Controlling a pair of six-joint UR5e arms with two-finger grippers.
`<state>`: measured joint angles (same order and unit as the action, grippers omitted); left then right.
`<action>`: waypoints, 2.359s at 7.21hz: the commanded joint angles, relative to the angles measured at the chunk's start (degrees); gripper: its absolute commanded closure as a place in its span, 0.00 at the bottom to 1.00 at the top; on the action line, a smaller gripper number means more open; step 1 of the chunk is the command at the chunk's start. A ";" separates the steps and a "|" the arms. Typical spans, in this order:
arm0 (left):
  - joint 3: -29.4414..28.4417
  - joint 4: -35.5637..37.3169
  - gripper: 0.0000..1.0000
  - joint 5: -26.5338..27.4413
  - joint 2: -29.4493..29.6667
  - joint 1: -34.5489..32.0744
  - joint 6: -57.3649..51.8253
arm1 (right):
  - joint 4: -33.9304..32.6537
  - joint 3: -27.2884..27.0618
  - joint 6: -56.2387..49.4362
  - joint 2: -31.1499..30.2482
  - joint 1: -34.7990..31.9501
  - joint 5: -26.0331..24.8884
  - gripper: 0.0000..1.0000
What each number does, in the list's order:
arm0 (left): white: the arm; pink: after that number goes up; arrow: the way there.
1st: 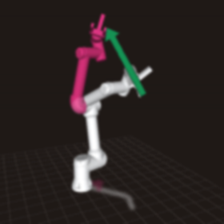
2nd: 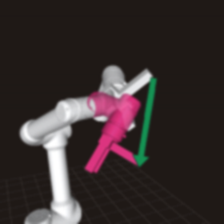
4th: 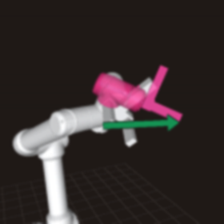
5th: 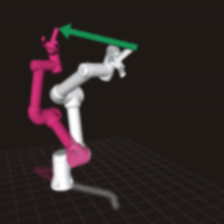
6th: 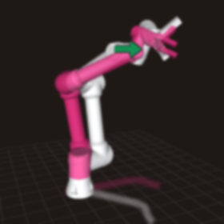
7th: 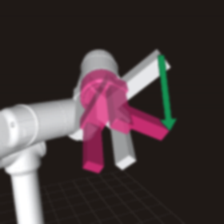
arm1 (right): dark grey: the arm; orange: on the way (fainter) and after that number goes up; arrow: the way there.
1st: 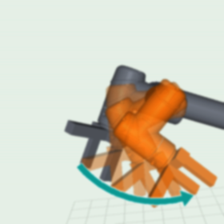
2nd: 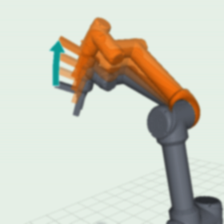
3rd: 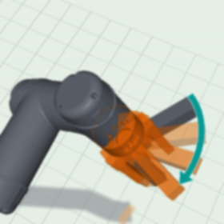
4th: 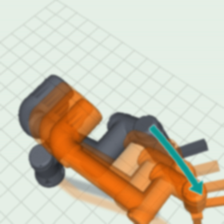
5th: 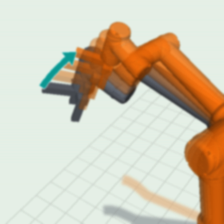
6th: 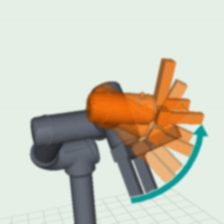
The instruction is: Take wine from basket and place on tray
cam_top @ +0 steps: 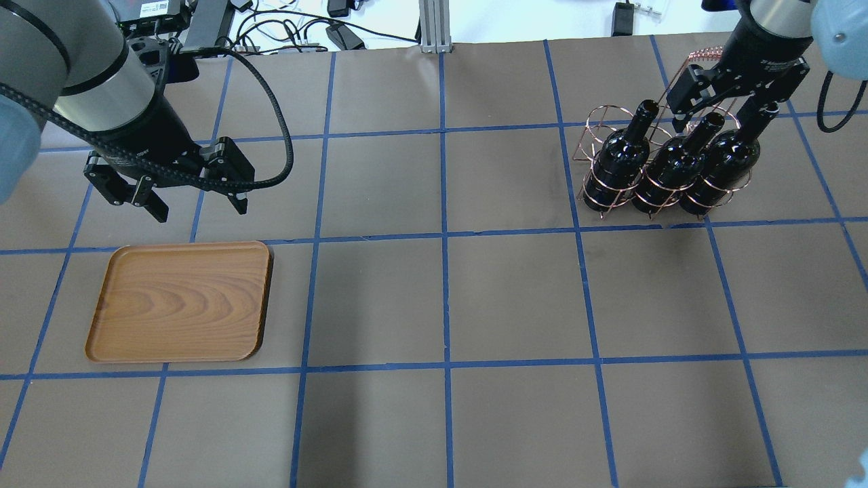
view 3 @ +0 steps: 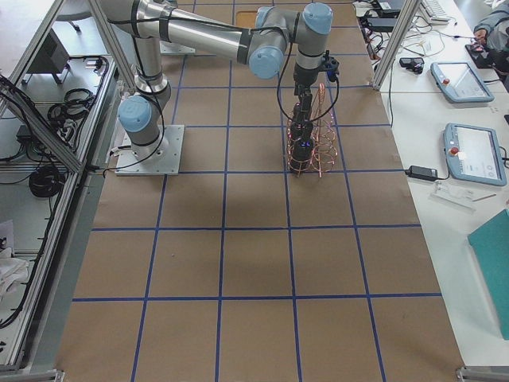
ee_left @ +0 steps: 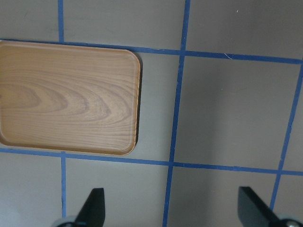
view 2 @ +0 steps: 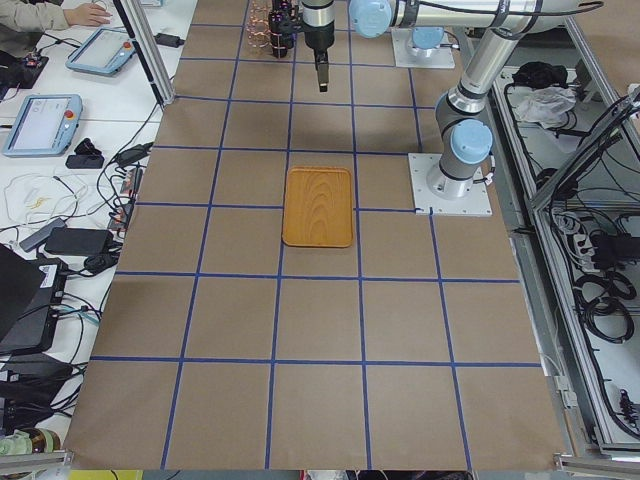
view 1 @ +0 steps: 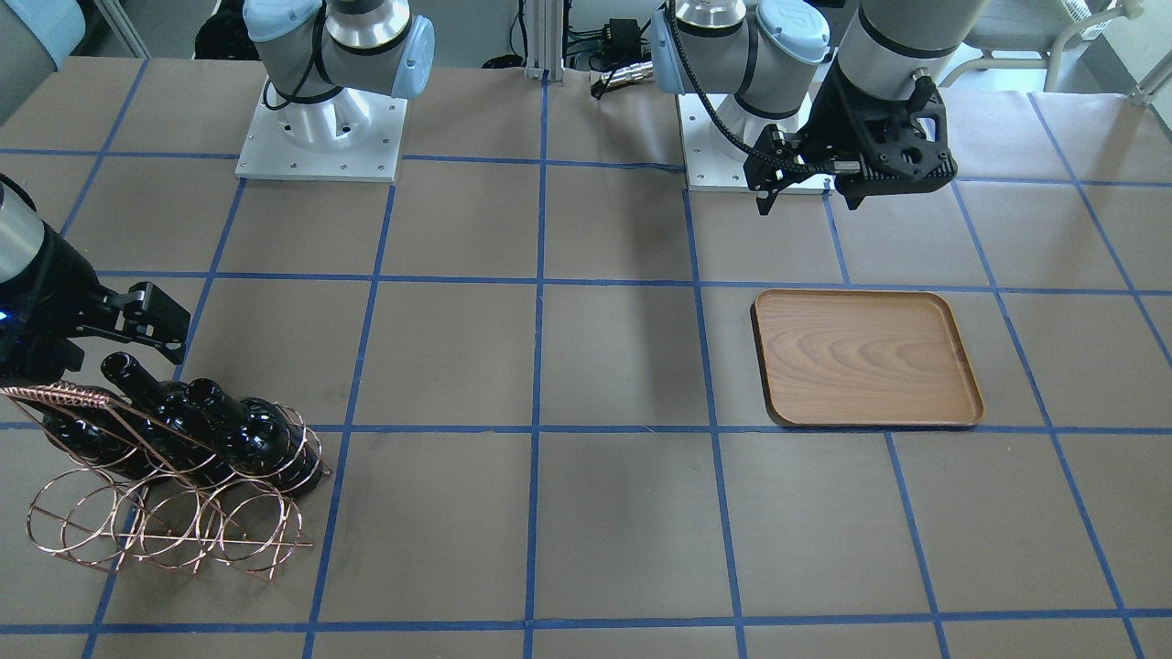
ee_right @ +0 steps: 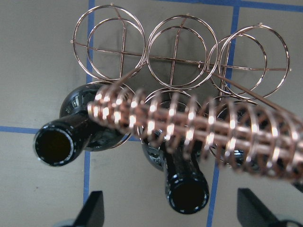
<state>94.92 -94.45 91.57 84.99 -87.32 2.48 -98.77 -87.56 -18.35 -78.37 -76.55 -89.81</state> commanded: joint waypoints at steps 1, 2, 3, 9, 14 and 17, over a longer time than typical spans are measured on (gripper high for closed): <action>0.00 -0.03 0.00 0.01 0.08 0.04 0.16 | -0.90 -0.68 -0.19 0.32 0.00 -1.23 0.01; 0.00 -0.03 0.00 -0.16 0.17 -0.04 0.16 | -0.46 -0.77 -0.19 0.32 0.00 -1.24 0.02; 0.00 0.06 0.00 -0.25 0.26 -0.04 -0.02 | -0.63 -0.86 -0.19 0.32 0.00 -1.33 0.05; 0.00 0.06 0.00 -0.16 0.35 0.05 -0.02 | -1.34 -1.12 -0.19 1.03 0.00 -1.33 0.09; 0.00 0.06 0.00 -0.16 0.44 0.04 -0.02 | -1.34 -1.12 -0.19 1.03 0.00 -1.33 0.11; 0.00 0.06 0.00 -0.07 0.44 0.04 0.07 | -1.43 -1.21 -0.19 1.03 0.00 -1.42 0.11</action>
<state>94.92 -94.39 91.46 85.42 -87.28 2.48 -100.12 -88.73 -18.51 -77.34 -76.55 -91.22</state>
